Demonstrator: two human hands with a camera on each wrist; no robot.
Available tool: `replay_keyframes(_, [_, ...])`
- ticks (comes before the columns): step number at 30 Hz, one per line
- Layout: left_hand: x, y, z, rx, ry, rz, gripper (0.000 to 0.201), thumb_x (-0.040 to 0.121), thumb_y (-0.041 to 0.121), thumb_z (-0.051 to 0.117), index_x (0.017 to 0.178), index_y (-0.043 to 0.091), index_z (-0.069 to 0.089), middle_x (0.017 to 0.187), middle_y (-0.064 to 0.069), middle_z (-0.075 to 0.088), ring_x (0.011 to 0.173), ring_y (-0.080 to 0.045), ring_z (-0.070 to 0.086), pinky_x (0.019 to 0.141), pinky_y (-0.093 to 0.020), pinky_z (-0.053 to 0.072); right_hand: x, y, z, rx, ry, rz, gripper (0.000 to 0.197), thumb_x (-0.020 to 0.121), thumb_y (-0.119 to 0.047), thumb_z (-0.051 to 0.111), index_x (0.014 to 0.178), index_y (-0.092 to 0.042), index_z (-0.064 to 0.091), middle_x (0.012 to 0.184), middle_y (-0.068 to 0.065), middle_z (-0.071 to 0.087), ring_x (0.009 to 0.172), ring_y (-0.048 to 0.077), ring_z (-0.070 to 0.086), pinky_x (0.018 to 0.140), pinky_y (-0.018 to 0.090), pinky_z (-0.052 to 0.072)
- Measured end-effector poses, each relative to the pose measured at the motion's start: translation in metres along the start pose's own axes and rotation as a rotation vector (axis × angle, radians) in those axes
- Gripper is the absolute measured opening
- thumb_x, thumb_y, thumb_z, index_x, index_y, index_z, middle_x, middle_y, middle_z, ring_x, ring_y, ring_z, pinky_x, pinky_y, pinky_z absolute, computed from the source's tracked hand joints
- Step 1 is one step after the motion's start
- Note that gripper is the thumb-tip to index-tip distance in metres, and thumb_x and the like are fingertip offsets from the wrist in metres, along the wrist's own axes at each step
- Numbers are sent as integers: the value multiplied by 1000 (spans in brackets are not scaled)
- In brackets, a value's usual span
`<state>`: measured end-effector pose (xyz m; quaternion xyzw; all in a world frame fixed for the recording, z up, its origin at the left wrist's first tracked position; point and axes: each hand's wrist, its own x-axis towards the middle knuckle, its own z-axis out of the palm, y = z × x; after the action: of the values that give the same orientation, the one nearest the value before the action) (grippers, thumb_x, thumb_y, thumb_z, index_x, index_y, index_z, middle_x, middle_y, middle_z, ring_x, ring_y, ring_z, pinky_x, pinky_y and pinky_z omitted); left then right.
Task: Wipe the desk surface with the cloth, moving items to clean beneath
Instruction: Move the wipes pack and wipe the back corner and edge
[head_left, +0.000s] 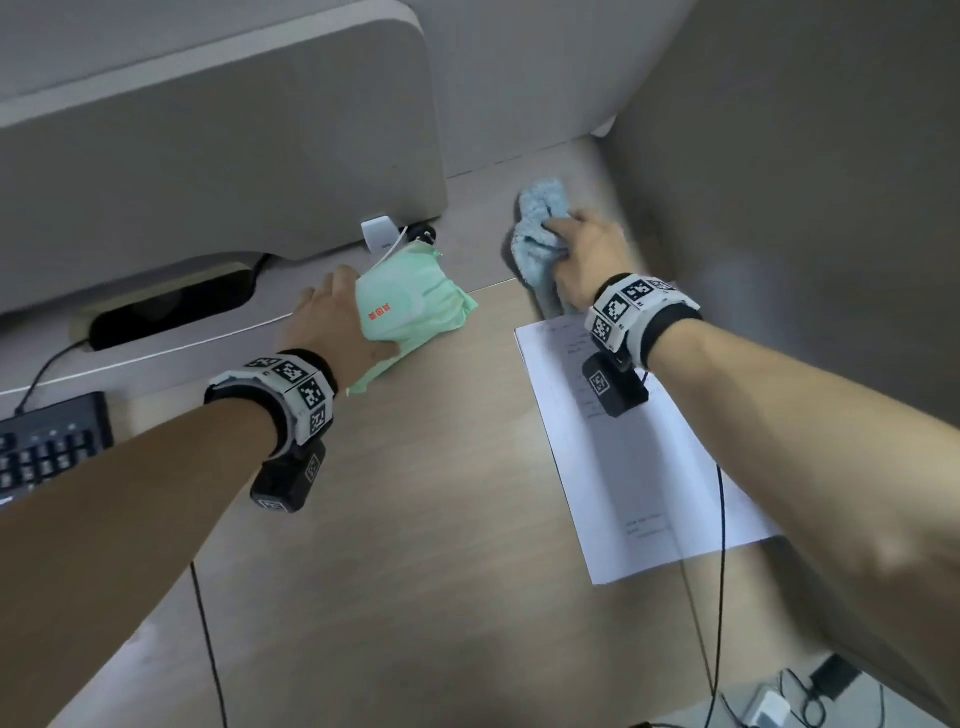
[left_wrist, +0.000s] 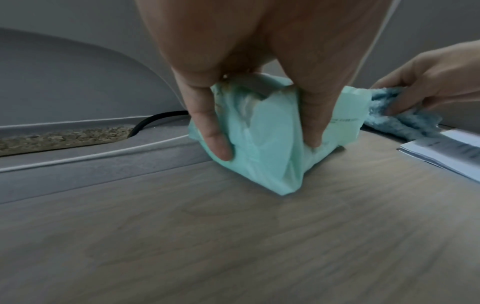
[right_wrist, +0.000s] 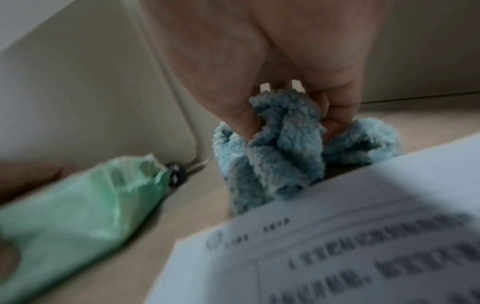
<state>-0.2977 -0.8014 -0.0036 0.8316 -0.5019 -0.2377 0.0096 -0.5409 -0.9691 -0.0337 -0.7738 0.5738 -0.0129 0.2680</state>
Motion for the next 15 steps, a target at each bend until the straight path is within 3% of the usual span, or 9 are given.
replay_keyframes(3, [2, 18, -1, -73, 11, 4, 72, 69, 43, 79, 120, 10, 40, 116, -11, 52, 107, -33, 47, 83, -40, 40, -1, 14, -20, 181, 138, 143, 53, 85, -5, 49, 134, -24, 58, 138, 9, 50, 123, 34, 51, 107, 33, 40])
replay_keyframes(7, [7, 44, -3, -110, -9, 30, 74, 68, 48, 77, 120, 12, 38, 116, -10, 54, 105, -31, 51, 80, -40, 44, -11, 22, -42, 308, 229, 177, 51, 83, -9, 54, 132, -22, 59, 130, 10, 53, 115, 28, 56, 101, 29, 41])
replay_keyframes(10, [7, 60, -3, -79, -39, 15, 73, 67, 53, 77, 117, 15, 39, 111, -7, 56, 98, -31, 55, 79, -42, 48, -20, 26, -49, 368, 224, 191, 49, 82, -12, 57, 130, -23, 59, 124, 10, 54, 110, 27, 57, 97, 29, 42])
replay_keyframes(13, [-1, 72, -3, -24, -66, 86, 65, 66, 51, 77, 107, 15, 42, 102, -3, 54, 87, -27, 58, 74, -41, 51, -23, 31, -52, 405, 205, 199, 47, 82, -15, 58, 128, -24, 60, 120, 8, 55, 107, 26, 58, 97, 31, 45])
replay_keyframes(15, [-3, 78, -5, -33, -67, 137, 62, 66, 48, 78, 107, 16, 43, 103, -1, 54, 89, -25, 57, 75, -40, 51, -25, 30, -54, 418, 198, 197, 47, 83, -15, 59, 129, -24, 59, 118, 7, 55, 105, 24, 58, 96, 32, 46])
